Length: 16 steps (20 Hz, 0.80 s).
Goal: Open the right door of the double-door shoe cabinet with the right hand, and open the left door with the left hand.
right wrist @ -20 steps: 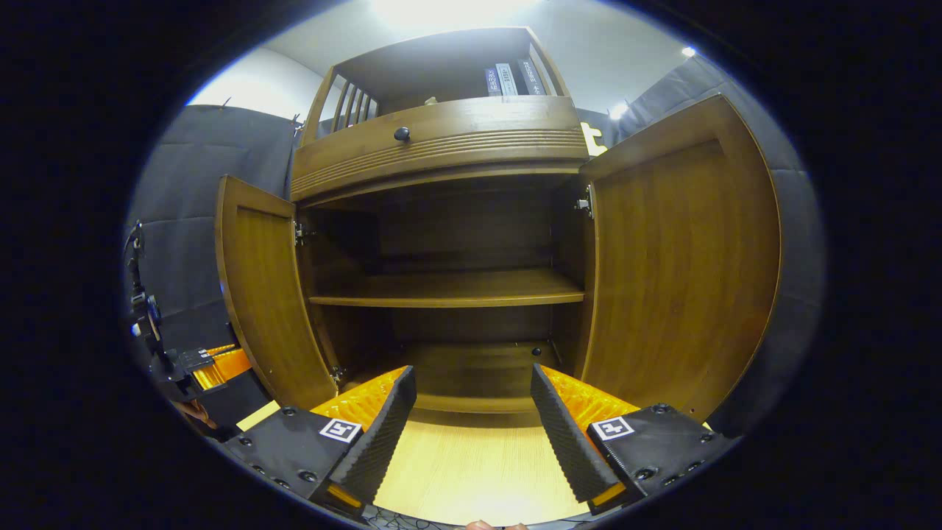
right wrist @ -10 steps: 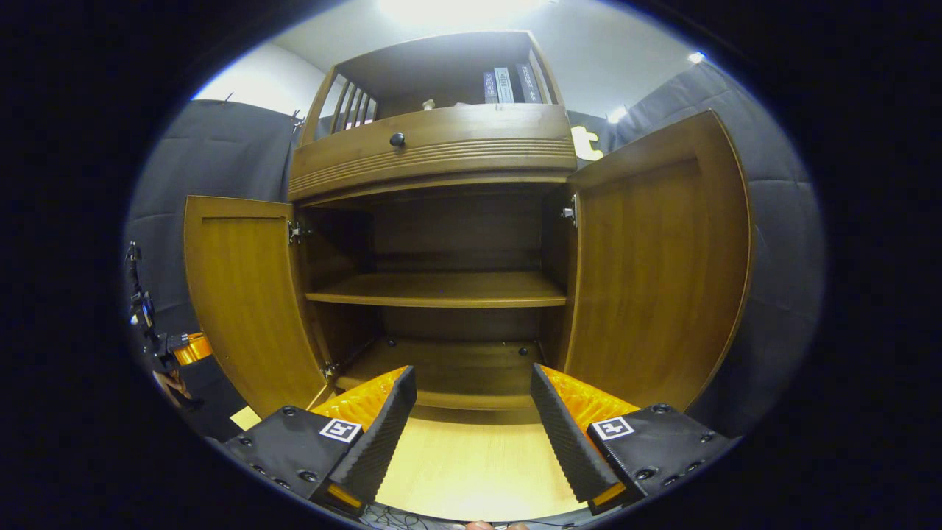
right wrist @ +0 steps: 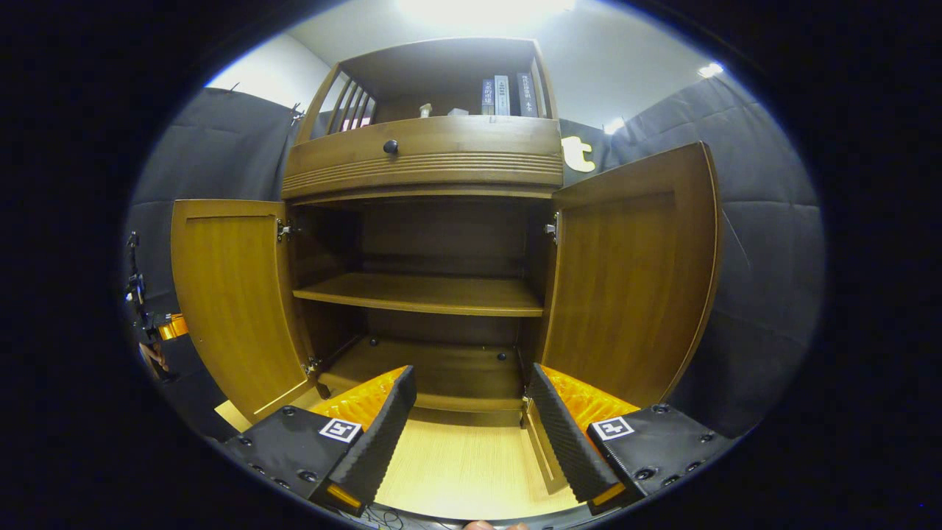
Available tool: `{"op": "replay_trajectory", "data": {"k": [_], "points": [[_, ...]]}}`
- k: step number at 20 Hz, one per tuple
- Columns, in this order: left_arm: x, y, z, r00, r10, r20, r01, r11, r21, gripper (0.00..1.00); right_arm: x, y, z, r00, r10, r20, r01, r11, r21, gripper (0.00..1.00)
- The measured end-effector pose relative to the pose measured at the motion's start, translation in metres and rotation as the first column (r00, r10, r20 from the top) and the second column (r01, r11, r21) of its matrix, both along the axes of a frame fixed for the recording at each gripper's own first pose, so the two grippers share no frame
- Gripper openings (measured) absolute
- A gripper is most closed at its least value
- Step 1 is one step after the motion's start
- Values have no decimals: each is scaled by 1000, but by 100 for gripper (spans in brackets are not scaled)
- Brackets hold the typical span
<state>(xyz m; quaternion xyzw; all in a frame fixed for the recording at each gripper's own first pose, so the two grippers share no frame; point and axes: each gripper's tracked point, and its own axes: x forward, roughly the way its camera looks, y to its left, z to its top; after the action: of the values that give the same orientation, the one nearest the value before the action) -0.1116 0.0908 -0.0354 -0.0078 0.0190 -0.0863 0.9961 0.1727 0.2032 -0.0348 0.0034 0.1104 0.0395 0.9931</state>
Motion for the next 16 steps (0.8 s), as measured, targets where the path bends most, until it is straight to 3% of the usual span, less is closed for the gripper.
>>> {"op": "replay_trajectory", "data": {"k": [7,11,12,14,16], "points": [[-58,-16,29,995,102,16,-102,994,40,4,-3,-16,10,999,27,29,-28,999,29,93],[-109,-67,75,983,164,85,-166,986,20,4,-17,-18,17,994,95,44,-99,992,78,93],[-117,-89,83,983,161,87,-162,987,4,4,-21,-20,15,993,116,29,-118,991,70,98],[-124,-133,82,986,152,63,-151,988,-32,28,-32,-21,22,986,164,37,-166,983,78,93],[-134,-152,79,976,208,65,-206,978,-24,52,-40,-23,33,975,208,79,-214,974,76,93]]}}
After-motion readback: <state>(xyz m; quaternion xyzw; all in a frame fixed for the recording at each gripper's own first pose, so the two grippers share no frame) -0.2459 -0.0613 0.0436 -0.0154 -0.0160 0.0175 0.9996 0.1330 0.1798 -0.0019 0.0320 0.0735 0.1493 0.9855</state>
